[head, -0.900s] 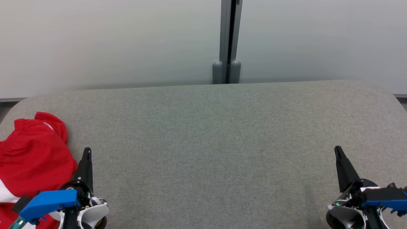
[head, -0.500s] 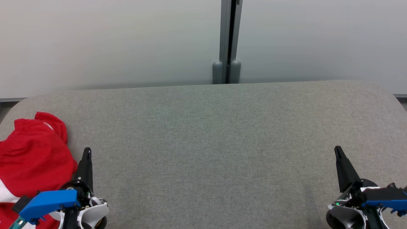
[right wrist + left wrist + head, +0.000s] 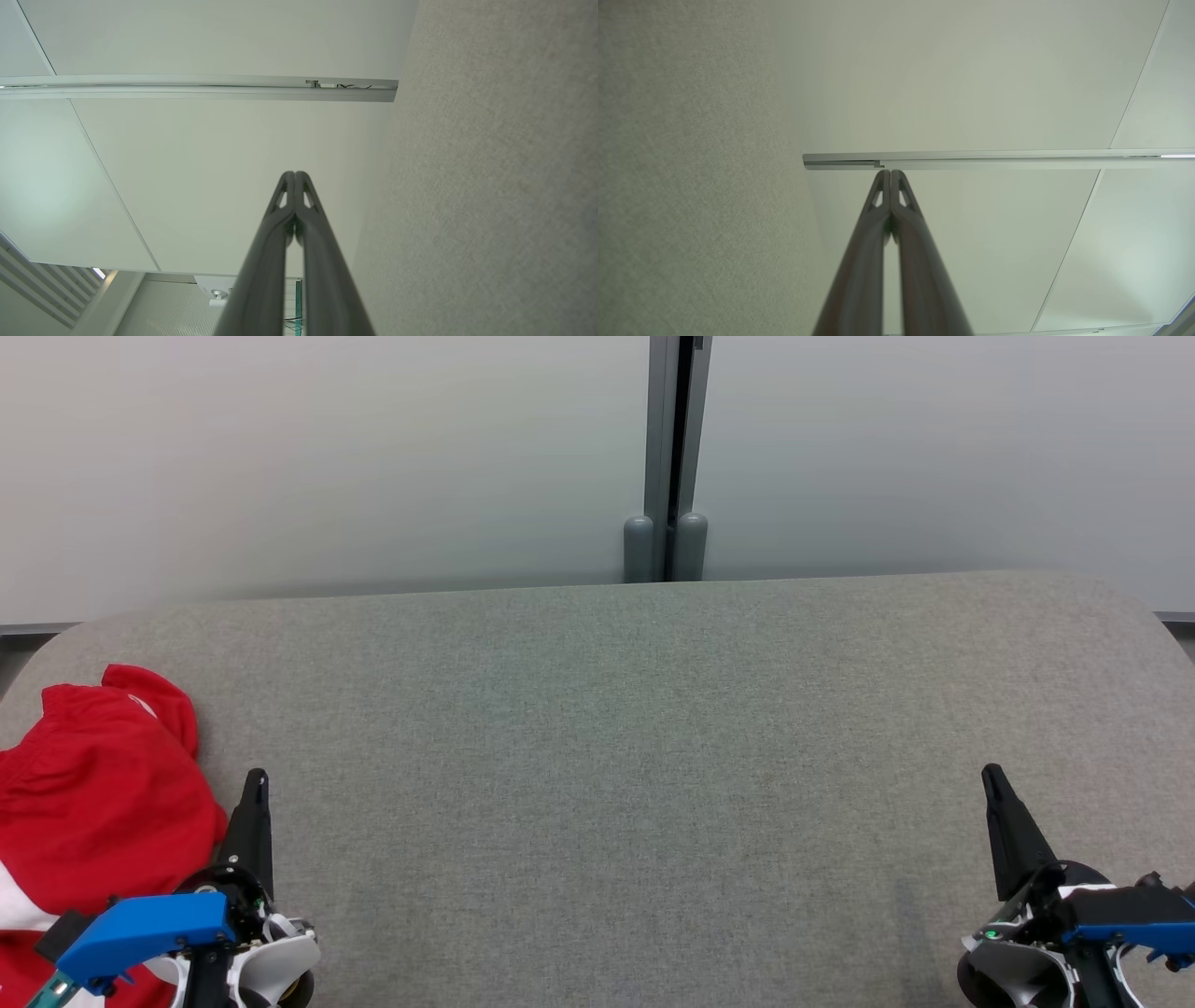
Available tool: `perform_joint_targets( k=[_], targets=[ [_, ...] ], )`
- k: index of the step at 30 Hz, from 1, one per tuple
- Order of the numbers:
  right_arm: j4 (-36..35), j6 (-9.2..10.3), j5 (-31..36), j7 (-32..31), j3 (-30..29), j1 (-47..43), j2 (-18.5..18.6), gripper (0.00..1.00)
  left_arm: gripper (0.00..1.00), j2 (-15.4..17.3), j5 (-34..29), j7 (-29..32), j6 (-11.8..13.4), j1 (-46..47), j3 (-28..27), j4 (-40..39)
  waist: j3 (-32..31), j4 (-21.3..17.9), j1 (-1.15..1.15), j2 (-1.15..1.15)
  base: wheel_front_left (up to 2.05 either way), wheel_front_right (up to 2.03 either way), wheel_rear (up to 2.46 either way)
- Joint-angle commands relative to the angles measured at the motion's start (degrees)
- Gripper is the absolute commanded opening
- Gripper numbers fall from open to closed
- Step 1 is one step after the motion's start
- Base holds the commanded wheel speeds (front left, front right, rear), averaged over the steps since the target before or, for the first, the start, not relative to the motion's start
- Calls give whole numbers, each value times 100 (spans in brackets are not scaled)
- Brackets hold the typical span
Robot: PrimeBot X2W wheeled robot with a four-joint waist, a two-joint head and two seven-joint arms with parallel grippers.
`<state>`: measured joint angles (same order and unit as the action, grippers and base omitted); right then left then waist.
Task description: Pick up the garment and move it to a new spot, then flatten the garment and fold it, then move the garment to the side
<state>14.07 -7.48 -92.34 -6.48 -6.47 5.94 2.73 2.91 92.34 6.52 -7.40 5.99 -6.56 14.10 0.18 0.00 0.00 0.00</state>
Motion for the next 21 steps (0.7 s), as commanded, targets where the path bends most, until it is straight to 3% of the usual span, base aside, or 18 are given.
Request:
perform_joint_targets(
  k=[1,18,19,20,21],
  targets=[
    [-14,-3,-6,-9,-15,80,46,0,0,-15,5,13,-28,69,4,-32,0,0,0,0,0,0,0],
    [-14,-3,-6,-9,-15,80,46,0,0,-15,5,13,-28,69,4,-32,0,0,0,0,0,0,0],
    [0,0,0,0,0,0,0,100,100,0,0,0,0,0,0,0,0,0,0,0,0,0,0],
    [16,0,-1,2,4,-12,-7,100,100,0,-1,-7,1,-8,1,25,0,0,0,0,0,0,0],
    [48,1,-2,6,12,-43,-18,0,0,-3,-2,-13,3,-37,3,64,0,0,0,0,0,0,0]
  ],
)
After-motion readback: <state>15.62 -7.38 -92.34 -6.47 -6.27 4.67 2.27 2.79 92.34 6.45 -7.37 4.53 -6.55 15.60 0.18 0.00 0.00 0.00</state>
